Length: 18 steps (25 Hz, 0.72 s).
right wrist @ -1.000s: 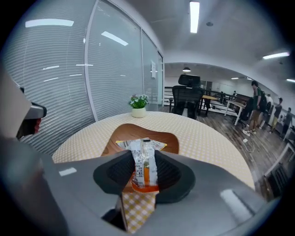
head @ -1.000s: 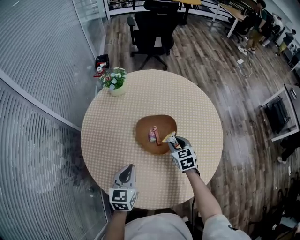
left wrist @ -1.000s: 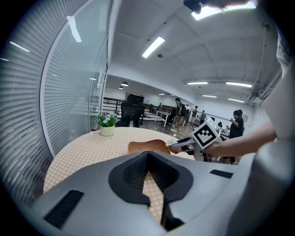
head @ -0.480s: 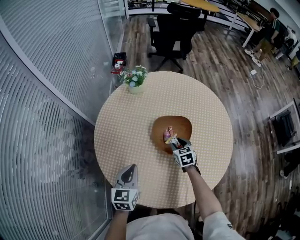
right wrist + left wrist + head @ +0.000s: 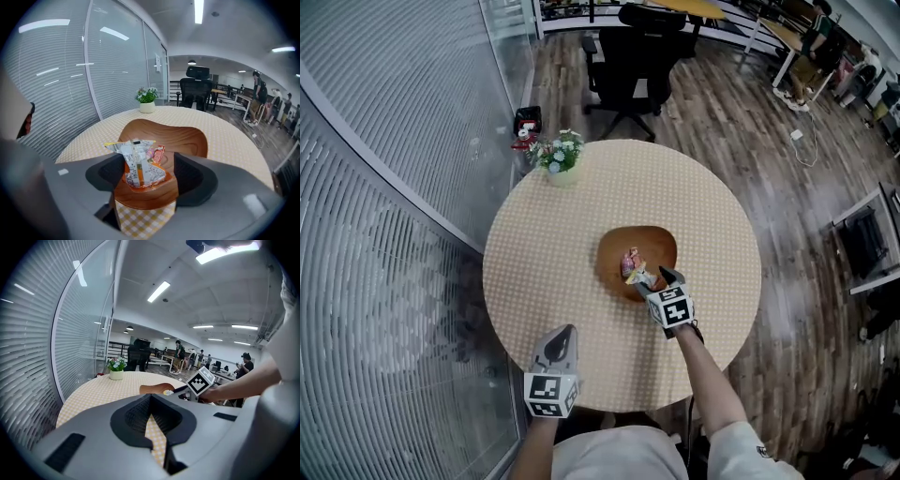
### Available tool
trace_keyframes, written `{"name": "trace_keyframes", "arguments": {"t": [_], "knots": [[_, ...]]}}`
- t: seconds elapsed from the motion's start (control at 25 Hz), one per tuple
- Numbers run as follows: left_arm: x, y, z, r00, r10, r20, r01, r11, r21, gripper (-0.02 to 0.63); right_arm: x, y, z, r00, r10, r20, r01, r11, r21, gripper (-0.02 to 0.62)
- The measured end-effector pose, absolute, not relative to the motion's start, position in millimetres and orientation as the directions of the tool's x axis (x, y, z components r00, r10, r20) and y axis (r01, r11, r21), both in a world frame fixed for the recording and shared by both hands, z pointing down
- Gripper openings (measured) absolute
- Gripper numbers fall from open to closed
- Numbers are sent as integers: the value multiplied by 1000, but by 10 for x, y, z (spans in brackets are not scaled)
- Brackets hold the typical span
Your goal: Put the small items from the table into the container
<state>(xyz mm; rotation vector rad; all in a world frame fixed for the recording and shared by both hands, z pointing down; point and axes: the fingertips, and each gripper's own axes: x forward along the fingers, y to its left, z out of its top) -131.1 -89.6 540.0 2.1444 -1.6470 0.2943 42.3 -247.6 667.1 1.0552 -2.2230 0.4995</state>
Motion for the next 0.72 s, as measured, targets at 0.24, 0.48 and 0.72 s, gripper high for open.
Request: {"name": "trace_keyframes", "arguments": {"t": [0.24, 0.48, 0.72], "knots": [[-1367, -836, 5419, 268, -866, 423, -959, -201, 198, 6, 432, -2472, 6726, -500, -559, 661, -835, 513, -198, 349], [-1428, -807, 5393, 258, -873, 414, -962, -192, 195, 6, 437, -2498, 6699, -487, -592, 642, -836, 528, -147, 450], [-1422, -816, 5405, 259, -872, 415, -961, -191, 199, 6, 459, -2600, 6651, -483, -603, 635, -840, 524, -141, 537]]}}
